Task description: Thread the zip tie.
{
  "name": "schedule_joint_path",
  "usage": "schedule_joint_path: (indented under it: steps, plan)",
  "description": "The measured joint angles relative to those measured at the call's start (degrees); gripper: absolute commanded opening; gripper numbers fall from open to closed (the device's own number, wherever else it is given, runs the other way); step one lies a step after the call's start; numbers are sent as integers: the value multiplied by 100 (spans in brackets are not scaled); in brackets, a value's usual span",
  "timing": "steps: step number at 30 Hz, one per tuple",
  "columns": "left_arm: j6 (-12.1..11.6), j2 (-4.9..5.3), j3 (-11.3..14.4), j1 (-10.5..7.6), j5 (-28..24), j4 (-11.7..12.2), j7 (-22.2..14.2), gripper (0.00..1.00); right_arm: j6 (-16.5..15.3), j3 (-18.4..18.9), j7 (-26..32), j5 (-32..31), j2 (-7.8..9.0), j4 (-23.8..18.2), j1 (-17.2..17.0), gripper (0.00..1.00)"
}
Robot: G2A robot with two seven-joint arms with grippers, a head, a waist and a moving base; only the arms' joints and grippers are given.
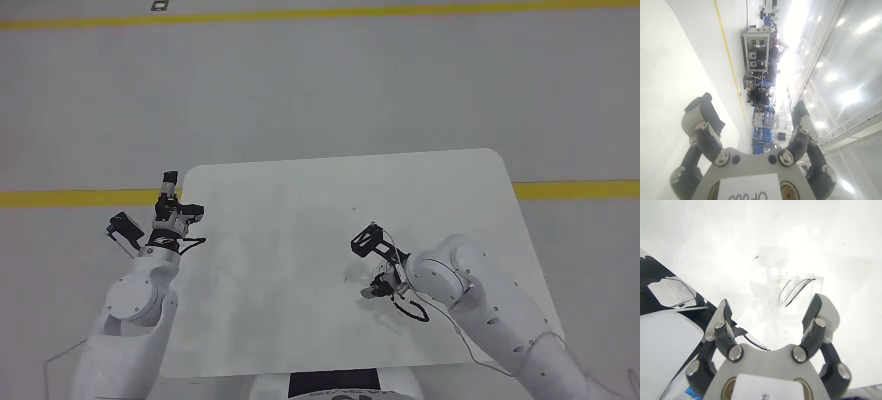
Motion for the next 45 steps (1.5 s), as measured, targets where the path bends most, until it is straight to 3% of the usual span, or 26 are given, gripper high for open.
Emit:
schedule_joint_path:
  steps: [38,45]
  plan:
    - [0,0,0,0,0,0,0,100,-2,-261,-508,-143,-32,312,-80,100]
    - [0,0,0,0,0,0,0,100,123,-277,-566,-558,-14,185,-160,100]
